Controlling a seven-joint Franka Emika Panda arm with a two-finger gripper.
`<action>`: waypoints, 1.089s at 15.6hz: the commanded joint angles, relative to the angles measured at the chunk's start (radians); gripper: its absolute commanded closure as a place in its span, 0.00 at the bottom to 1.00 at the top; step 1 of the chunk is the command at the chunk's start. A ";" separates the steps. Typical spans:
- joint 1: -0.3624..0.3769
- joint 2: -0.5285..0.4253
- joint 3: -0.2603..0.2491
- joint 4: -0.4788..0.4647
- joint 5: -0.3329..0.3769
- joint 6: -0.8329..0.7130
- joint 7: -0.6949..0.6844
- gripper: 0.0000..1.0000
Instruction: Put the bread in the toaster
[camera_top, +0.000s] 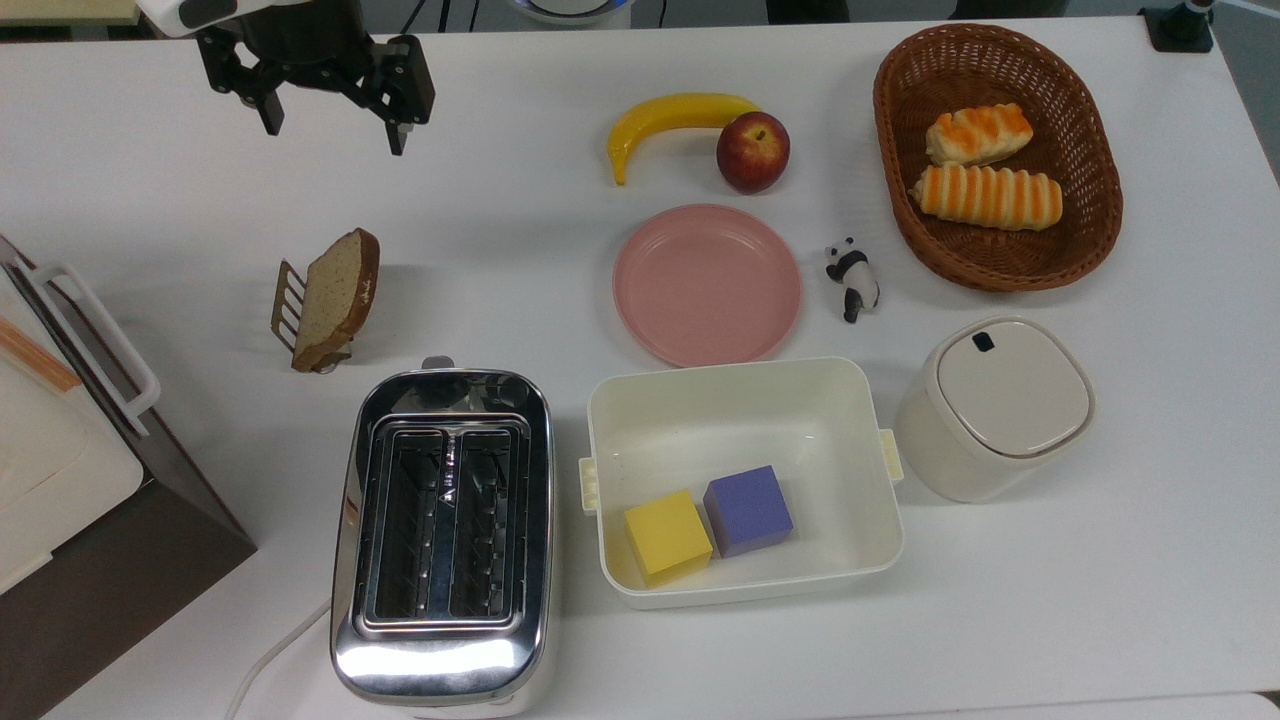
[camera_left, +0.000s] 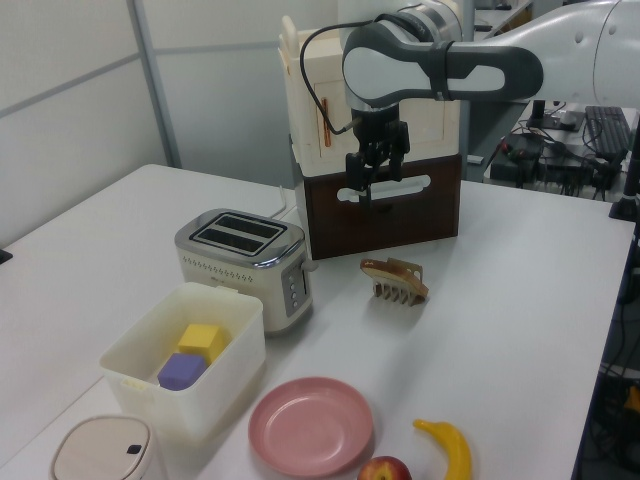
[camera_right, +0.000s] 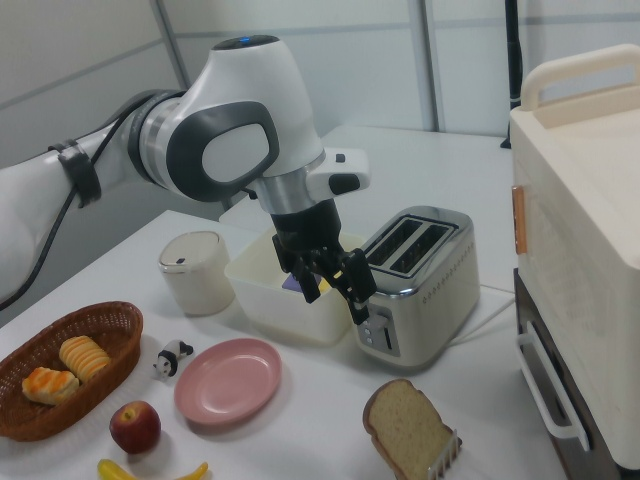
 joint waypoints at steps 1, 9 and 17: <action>0.009 -0.012 0.003 -0.018 -0.006 -0.006 -0.011 0.00; 0.014 -0.010 0.006 -0.026 -0.015 -0.006 -0.006 0.00; 0.014 0.019 0.004 -0.033 -0.062 -0.006 -0.008 0.00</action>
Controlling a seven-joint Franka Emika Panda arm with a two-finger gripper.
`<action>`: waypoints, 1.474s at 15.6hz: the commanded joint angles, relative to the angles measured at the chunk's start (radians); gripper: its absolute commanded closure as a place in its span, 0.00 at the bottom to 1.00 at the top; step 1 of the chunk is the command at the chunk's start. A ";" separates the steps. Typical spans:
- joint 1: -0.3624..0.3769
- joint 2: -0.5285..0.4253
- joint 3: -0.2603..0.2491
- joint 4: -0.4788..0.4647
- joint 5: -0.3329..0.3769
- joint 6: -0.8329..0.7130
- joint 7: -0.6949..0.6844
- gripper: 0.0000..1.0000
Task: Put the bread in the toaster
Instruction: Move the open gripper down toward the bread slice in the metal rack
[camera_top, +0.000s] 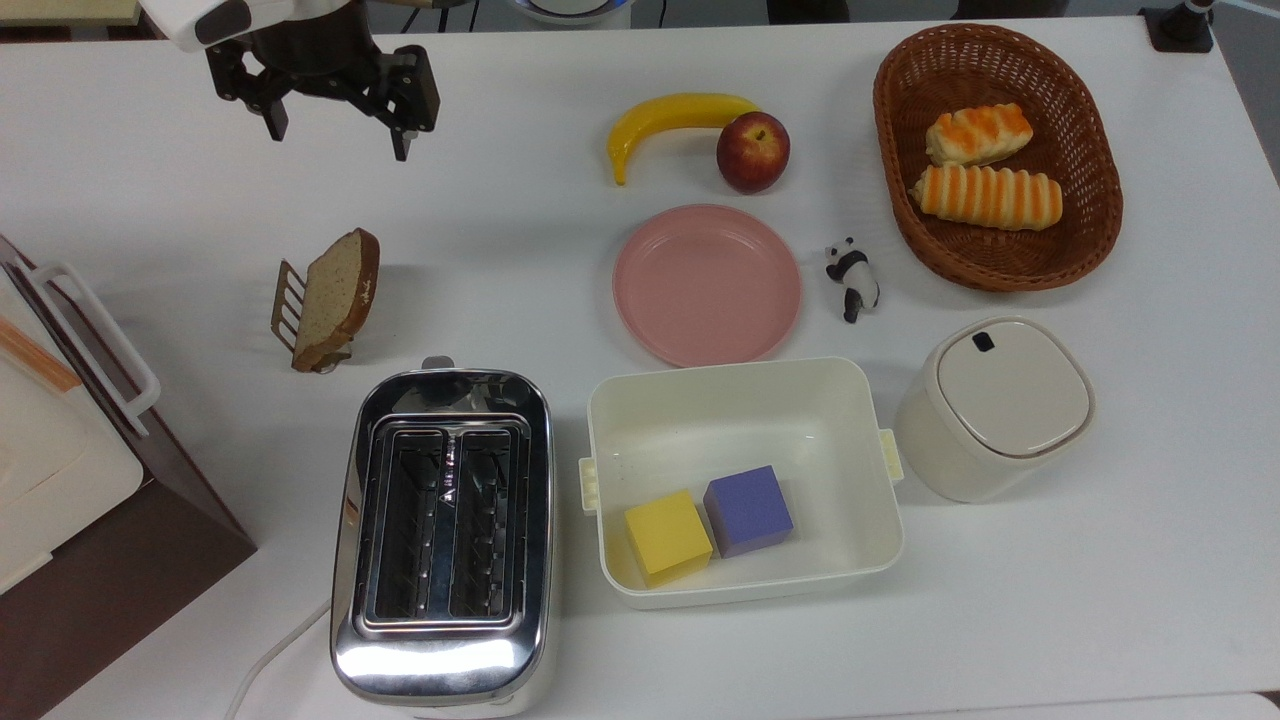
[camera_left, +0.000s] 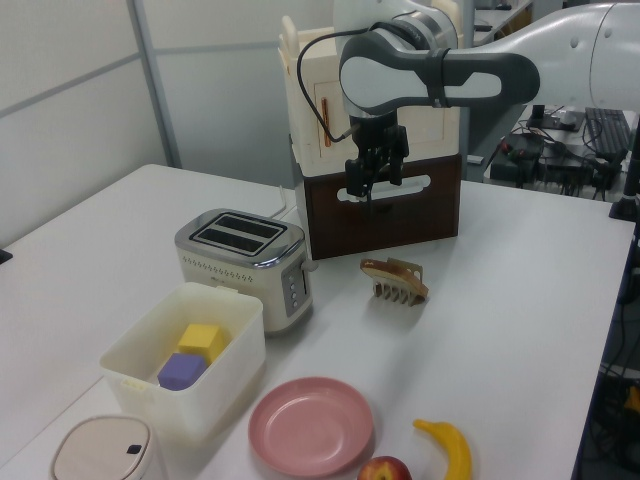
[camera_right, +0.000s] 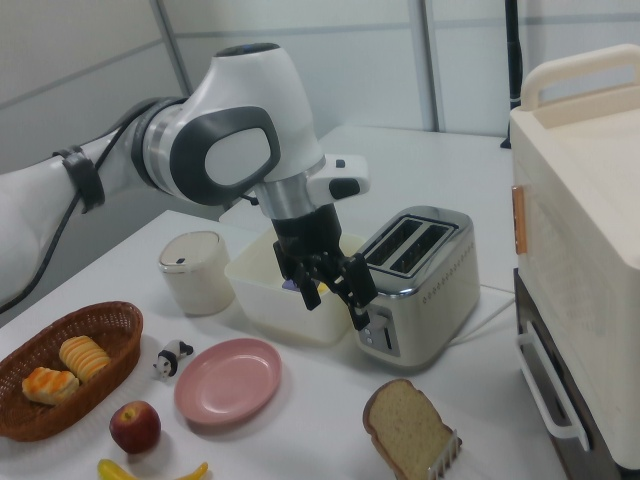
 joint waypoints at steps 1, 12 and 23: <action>0.012 0.018 -0.003 -0.021 -0.045 -0.003 -0.006 0.00; 0.023 0.086 -0.002 -0.023 -0.046 0.004 -0.005 0.00; 0.023 0.184 -0.003 -0.020 -0.084 0.041 -0.006 0.00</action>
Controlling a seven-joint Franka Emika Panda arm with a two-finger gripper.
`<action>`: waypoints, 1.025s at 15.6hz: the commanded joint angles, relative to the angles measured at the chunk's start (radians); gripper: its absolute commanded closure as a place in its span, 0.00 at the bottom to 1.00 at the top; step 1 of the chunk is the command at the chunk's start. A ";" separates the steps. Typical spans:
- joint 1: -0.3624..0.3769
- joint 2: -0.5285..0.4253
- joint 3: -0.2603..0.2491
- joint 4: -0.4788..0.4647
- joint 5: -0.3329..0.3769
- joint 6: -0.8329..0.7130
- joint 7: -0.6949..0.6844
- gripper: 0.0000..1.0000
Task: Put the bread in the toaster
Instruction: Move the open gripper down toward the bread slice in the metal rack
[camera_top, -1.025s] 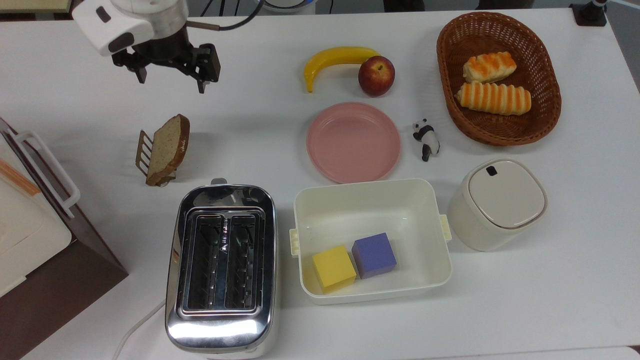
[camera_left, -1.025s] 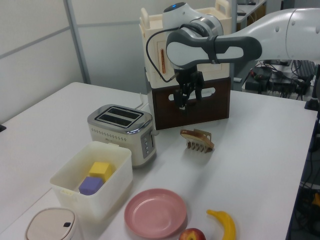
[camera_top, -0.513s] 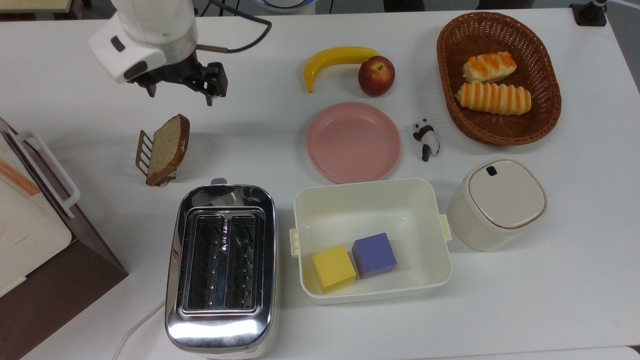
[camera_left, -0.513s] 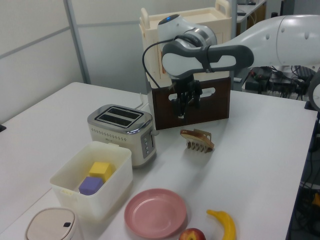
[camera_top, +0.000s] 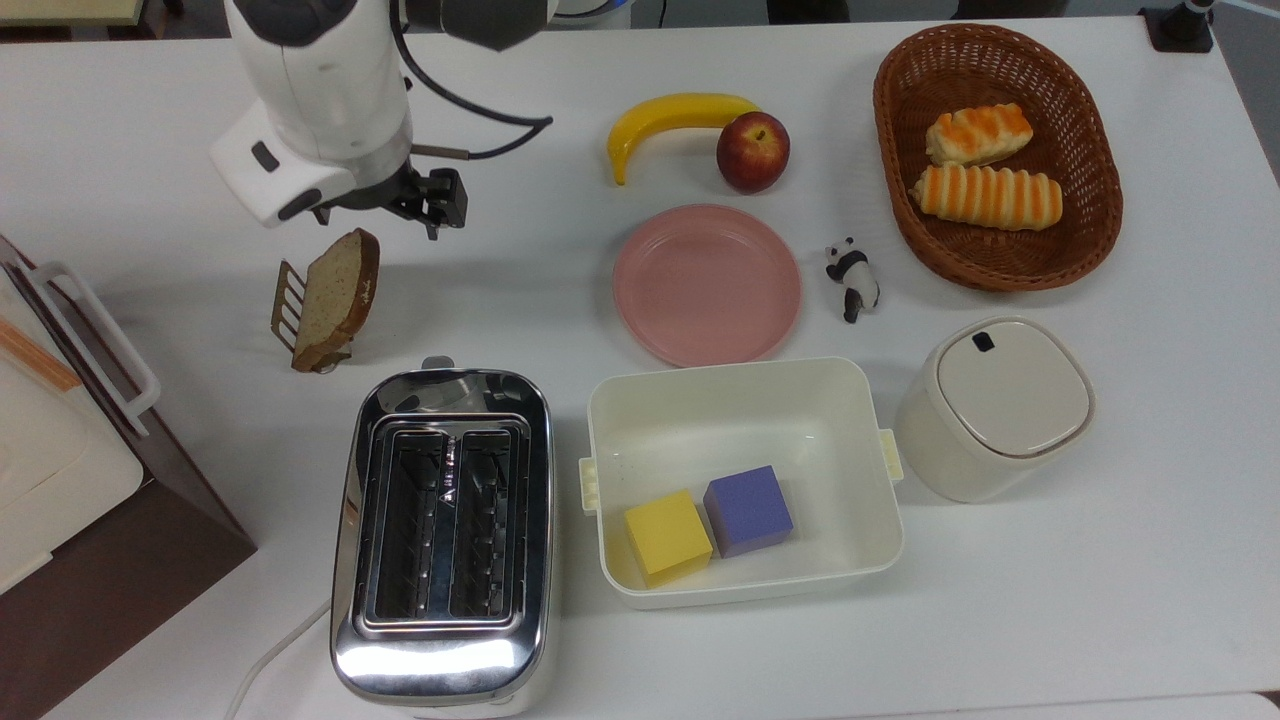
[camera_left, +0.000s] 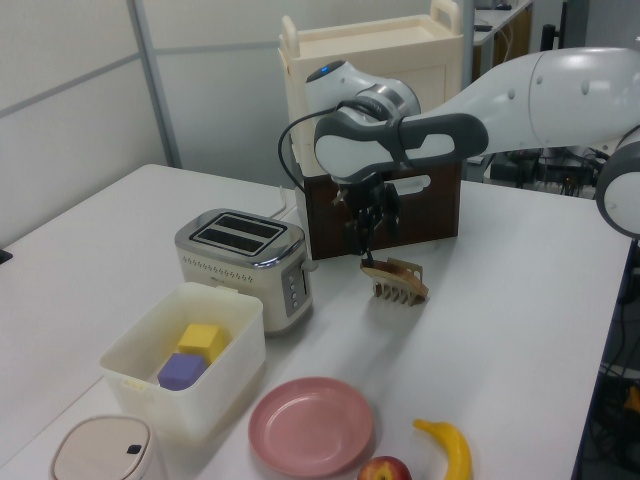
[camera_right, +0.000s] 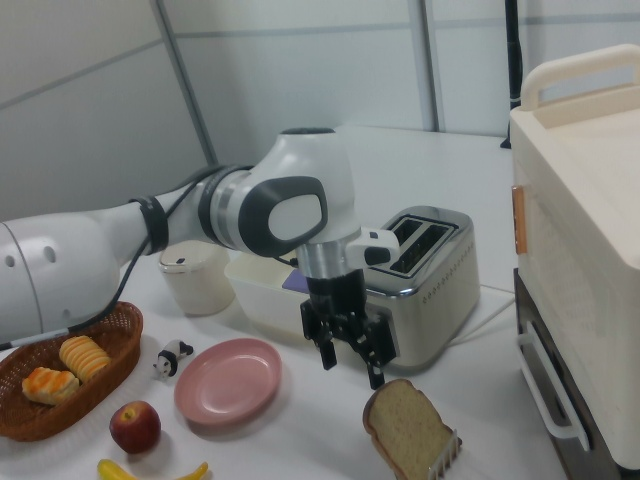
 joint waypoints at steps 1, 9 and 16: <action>0.011 0.014 -0.006 -0.009 -0.069 0.057 -0.005 0.01; 0.009 0.040 -0.006 -0.006 -0.078 0.064 -0.016 0.65; 0.009 0.040 -0.006 -0.007 -0.083 0.064 -0.017 0.63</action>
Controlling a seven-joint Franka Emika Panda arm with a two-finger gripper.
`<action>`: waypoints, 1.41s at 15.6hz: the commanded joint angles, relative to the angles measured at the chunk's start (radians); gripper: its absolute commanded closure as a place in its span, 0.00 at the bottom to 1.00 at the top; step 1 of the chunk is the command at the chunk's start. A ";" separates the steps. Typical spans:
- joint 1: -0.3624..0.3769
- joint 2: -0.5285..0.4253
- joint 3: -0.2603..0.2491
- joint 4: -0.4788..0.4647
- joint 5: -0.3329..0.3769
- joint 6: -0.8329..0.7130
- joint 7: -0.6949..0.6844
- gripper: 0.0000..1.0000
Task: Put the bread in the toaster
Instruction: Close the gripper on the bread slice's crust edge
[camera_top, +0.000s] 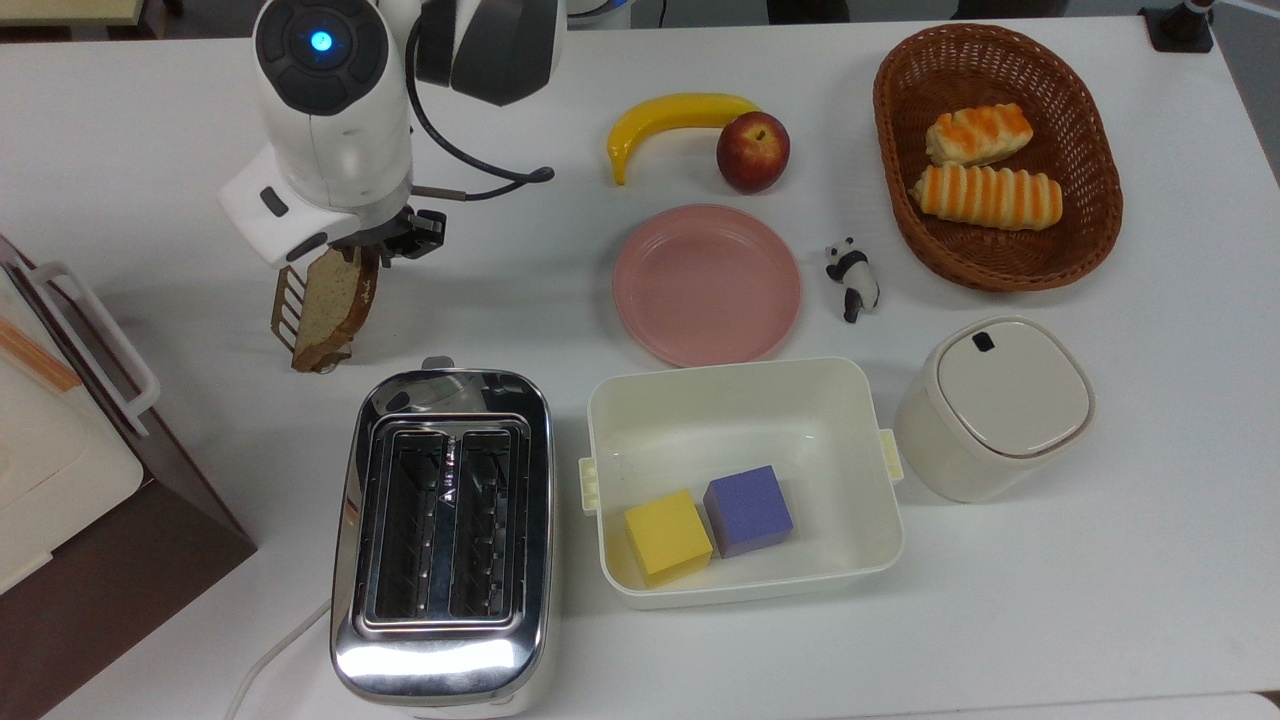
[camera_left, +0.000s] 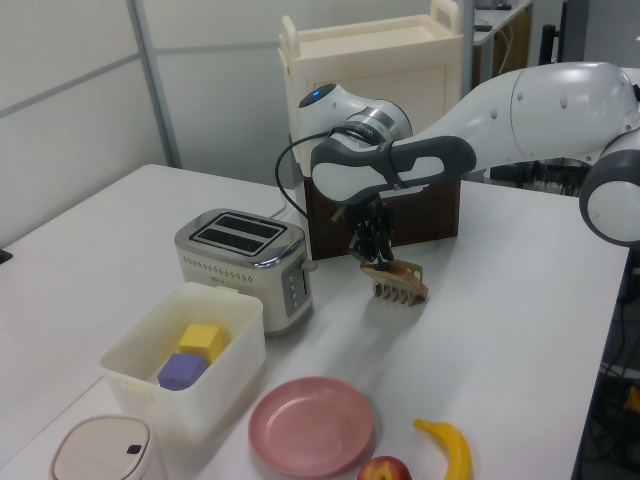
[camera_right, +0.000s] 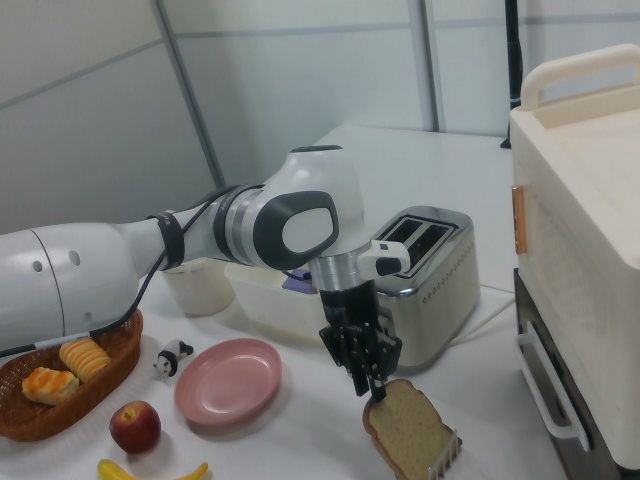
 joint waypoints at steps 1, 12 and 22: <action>0.008 -0.011 -0.006 -0.011 -0.025 0.016 -0.017 0.46; 0.008 0.004 -0.006 -0.022 -0.039 0.018 -0.021 0.46; 0.006 0.002 -0.006 -0.016 -0.046 0.016 -0.021 0.88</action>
